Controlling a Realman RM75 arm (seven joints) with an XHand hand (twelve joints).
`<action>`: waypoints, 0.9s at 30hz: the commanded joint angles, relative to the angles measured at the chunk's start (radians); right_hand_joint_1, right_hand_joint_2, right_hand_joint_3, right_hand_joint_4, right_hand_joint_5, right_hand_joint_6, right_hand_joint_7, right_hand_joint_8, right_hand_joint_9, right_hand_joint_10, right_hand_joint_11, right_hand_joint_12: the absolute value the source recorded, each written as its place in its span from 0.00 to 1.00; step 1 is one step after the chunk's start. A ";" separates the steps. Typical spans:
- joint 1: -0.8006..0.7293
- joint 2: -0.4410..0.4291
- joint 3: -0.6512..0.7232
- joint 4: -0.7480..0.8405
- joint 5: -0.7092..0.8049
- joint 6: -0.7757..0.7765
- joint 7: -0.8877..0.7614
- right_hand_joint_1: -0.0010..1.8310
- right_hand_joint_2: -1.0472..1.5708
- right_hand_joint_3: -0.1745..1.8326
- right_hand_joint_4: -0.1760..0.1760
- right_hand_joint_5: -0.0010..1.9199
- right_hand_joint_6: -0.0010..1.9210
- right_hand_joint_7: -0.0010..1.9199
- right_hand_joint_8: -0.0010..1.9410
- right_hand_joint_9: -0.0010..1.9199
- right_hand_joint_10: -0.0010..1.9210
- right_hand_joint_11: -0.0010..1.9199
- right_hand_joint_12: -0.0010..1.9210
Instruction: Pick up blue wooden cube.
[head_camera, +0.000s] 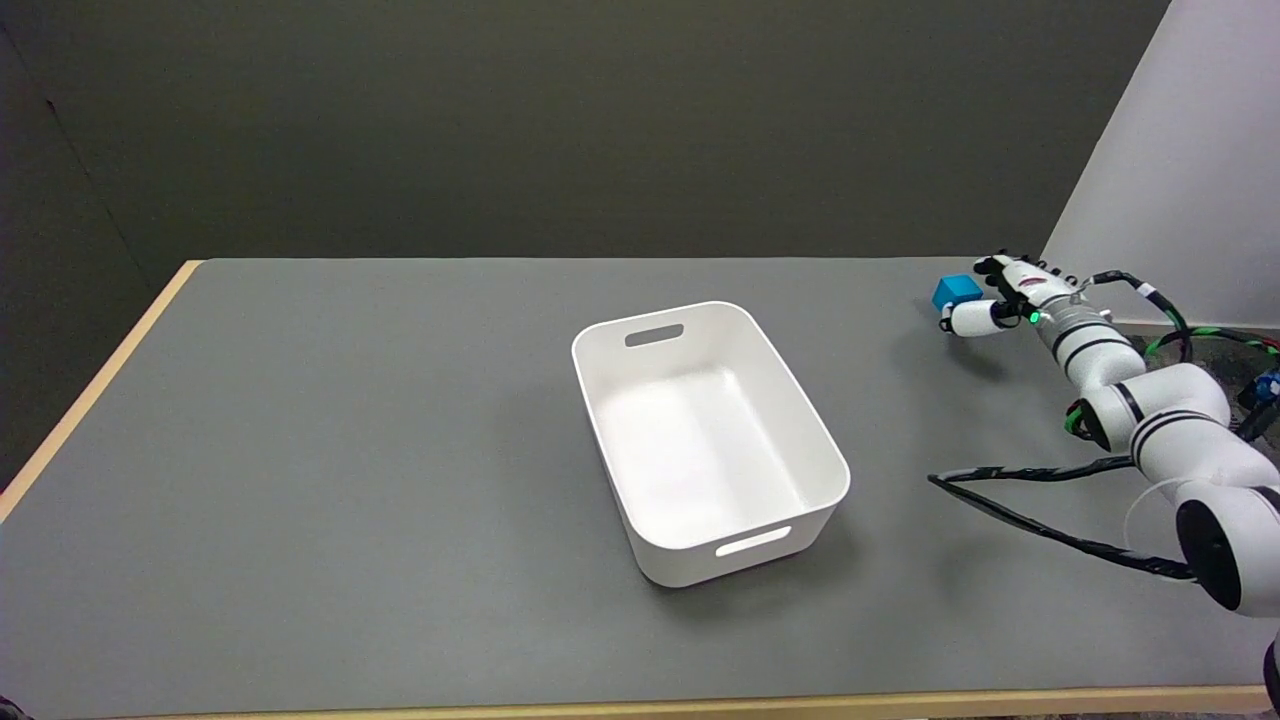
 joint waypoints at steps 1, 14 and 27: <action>0.041 -0.029 -0.071 0.005 0.000 -0.010 0.003 0.33 0.66 0.59 0.49 0.07 0.20 0.13 0.18 0.10 0.32 0.04 0.56; 0.010 -0.032 -0.060 0.004 0.004 -0.031 0.003 0.38 0.68 0.59 0.46 0.10 0.23 0.19 0.23 0.17 0.39 0.11 0.65; 0.005 -0.042 -0.060 -0.005 0.004 -0.083 0.002 0.71 0.84 0.22 0.58 0.19 0.56 0.35 0.78 0.36 0.62 0.27 0.94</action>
